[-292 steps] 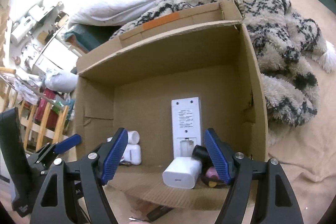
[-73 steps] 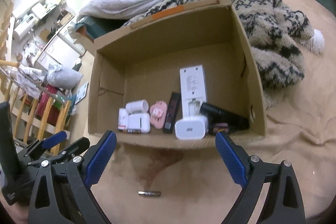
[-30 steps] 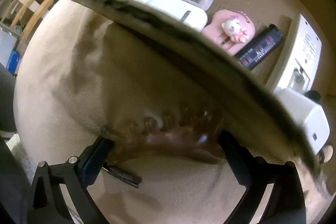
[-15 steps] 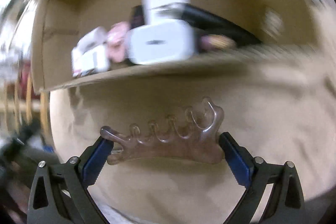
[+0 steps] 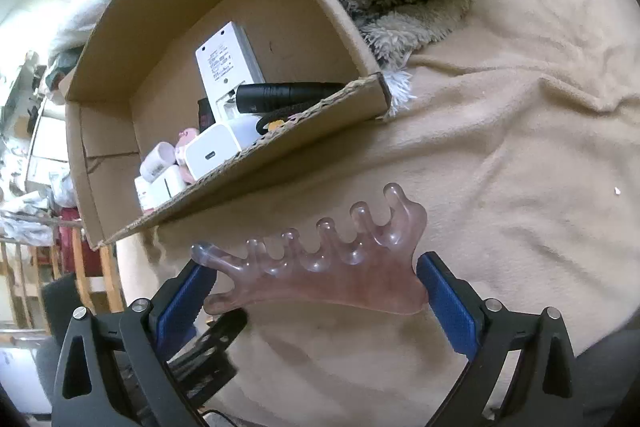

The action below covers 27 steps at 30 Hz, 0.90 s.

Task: Organize rigid objects
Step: 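Grasp the second AA battery with the left gripper while the right holds the hair claw, then carry the battery and hair claw into the box and open both grippers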

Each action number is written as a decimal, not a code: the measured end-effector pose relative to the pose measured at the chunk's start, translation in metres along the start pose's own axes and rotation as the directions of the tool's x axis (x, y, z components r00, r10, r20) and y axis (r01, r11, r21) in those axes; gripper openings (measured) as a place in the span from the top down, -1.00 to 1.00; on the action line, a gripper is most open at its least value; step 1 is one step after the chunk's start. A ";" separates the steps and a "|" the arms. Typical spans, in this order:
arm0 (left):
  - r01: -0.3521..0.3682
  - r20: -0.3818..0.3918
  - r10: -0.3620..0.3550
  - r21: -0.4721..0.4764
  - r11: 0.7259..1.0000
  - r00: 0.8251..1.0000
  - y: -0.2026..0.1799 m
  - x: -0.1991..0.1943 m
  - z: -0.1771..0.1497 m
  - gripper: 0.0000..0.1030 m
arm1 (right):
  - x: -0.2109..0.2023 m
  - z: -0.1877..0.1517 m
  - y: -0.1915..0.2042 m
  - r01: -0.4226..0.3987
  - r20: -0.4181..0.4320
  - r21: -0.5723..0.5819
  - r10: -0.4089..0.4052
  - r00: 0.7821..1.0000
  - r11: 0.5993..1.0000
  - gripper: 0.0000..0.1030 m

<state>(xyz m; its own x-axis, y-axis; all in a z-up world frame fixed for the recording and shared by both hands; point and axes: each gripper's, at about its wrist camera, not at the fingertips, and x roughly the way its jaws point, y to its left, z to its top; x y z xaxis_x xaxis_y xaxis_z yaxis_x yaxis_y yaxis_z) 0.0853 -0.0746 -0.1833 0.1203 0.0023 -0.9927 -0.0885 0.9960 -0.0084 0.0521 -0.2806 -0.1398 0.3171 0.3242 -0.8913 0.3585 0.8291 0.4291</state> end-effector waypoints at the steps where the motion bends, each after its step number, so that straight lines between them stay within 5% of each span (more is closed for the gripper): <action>1: -0.013 0.005 0.013 0.009 1.000 1.000 -0.002 0.001 0.000 -0.48 | -0.004 0.006 0.002 -0.004 0.000 -0.001 0.004 1.000 1.000 -1.00; 3: -0.033 0.010 0.033 0.016 0.999 0.999 -0.004 0.003 -0.002 -0.34 | -0.006 0.006 0.003 -0.010 0.002 -0.006 0.010 1.000 1.000 -1.00; 5: -0.023 0.028 0.023 0.016 1.000 0.999 -0.005 0.002 -0.003 0.10 | -0.007 0.007 0.005 -0.017 0.003 -0.008 0.017 1.000 1.000 -1.00; 7: -0.032 0.042 0.031 0.021 0.999 0.999 -0.006 0.000 -0.003 0.24 | -0.006 0.012 0.011 -0.022 0.003 -0.012 0.022 1.000 1.000 -1.00; 17: -0.058 0.045 0.055 0.071 0.996 0.997 0.001 -0.004 0.001 0.24 | -0.007 0.010 0.015 -0.028 0.002 -0.025 0.028 1.000 0.999 -1.00; 27: -0.094 0.132 0.086 0.059 0.994 0.988 0.035 -0.037 0.013 0.24 | -0.023 0.004 0.023 -0.016 0.045 -0.072 0.019 0.999 0.997 -1.00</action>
<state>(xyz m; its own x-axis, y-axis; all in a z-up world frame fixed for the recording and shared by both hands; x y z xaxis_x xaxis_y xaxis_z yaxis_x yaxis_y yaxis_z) 0.0908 -0.0384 -0.1457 0.2421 0.0993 -0.9652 -0.0410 0.9949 0.0921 0.0569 -0.2707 -0.1088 0.3630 0.3191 -0.8755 0.2893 0.8545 0.4314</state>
